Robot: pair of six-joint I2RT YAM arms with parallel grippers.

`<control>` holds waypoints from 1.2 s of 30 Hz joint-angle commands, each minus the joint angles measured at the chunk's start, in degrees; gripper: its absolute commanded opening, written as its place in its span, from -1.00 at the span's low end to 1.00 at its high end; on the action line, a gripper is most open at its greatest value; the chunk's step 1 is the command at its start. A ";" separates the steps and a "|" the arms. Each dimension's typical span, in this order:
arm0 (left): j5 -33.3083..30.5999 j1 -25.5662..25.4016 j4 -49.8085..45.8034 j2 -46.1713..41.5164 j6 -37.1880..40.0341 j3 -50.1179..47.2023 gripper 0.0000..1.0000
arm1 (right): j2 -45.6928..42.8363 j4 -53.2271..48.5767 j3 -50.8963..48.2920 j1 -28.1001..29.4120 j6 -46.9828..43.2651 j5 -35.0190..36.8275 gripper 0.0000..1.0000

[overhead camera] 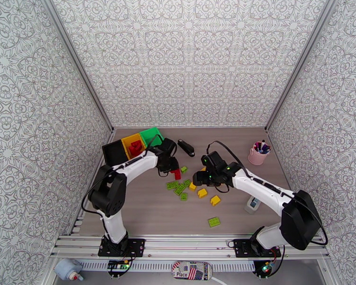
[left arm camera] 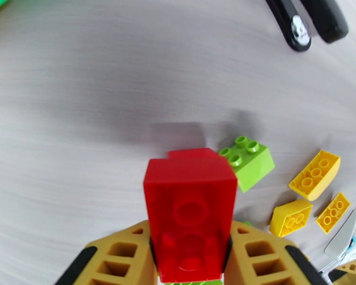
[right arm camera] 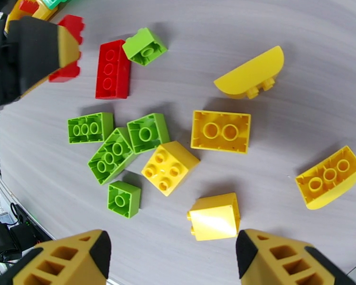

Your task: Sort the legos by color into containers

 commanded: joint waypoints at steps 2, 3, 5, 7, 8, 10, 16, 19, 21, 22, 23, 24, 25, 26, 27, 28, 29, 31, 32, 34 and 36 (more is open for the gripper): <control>-0.19 3.90 -0.84 -4.82 2.39 -3.22 -0.28 | 1.35 2.19 1.37 -0.38 1.32 -2.93 0.47; -0.38 4.94 -1.11 -5.62 2.83 -3.68 -0.28 | 1.62 2.73 1.55 -0.32 1.57 -3.53 0.47; -0.51 7.84 -2.27 -7.15 4.44 -4.18 -0.28 | 2.68 4.10 2.18 -0.17 2.29 -5.21 0.47; -0.84 10.87 -3.38 -8.16 6.21 -4.07 -0.28 | 4.01 5.62 3.15 0.33 3.14 -6.96 0.47; -0.87 12.57 -3.99 -8.36 7.36 -3.70 -0.27 | 4.93 6.41 3.88 0.72 3.60 -7.74 0.46; -0.86 16.13 -5.18 -8.38 9.37 -2.45 -0.27 | 6.72 7.11 5.84 1.77 4.26 -8.59 0.46; -0.61 25.17 -8.72 -3.00 15.27 6.74 -0.25 | 11.32 6.60 13.02 5.00 5.11 -9.31 0.45; -0.66 27.95 -11.13 2.59 17.48 14.91 -0.25 | 12.40 5.84 15.64 5.61 5.23 -9.27 0.45; -0.13 29.27 -12.98 6.57 18.26 20.81 -0.21 | 12.59 5.35 16.66 5.72 5.29 -9.03 0.45; 0.07 29.69 -14.14 9.22 18.61 24.06 -0.14 | 12.56 5.04 17.06 5.68 5.24 -8.80 0.45; 0.17 29.97 -15.10 11.20 18.93 26.76 0.01 | 12.43 4.80 17.25 5.68 5.17 -8.60 0.45; -0.01 30.22 -16.55 13.52 19.16 29.76 0.16 | 12.28 4.53 17.40 5.72 5.20 -8.35 0.45; -0.54 30.31 -17.98 15.41 19.26 32.62 0.32 | 12.09 4.20 17.44 5.72 5.20 -8.18 0.45; -0.76 30.38 -18.93 16.47 19.26 34.32 0.46 | 11.86 3.90 17.37 5.72 5.12 -7.90 0.45; -0.92 30.31 -19.32 17.08 19.26 35.43 0.58 | 11.63 3.65 17.20 5.72 5.07 -7.63 0.45; -0.72 30.29 -19.05 16.82 19.16 35.59 0.63 | 11.20 3.43 16.85 5.72 5.00 -7.36 0.45; -0.79 30.10 -18.65 16.12 18.96 35.18 0.66 | 10.79 3.27 16.40 5.68 4.94 -7.07 0.45; -1.04 29.48 -16.77 13.32 18.41 32.31 0.71 | 10.14 2.79 15.63 5.72 4.60 -6.09 0.46; -1.12 29.14 -15.82 11.75 18.17 30.50 0.73 | 9.97 2.42 15.41 5.68 4.34 -5.57 0.46; -1.72 28.09 -13.72 7.95 17.79 25.88 0.78 | 9.86 1.41 15.08 5.68 3.72 -4.42 0.46; -2.16 27.04 -11.88 4.34 17.35 21.14 0.80 | 9.95 0.39 14.99 5.64 3.13 -3.28 0.47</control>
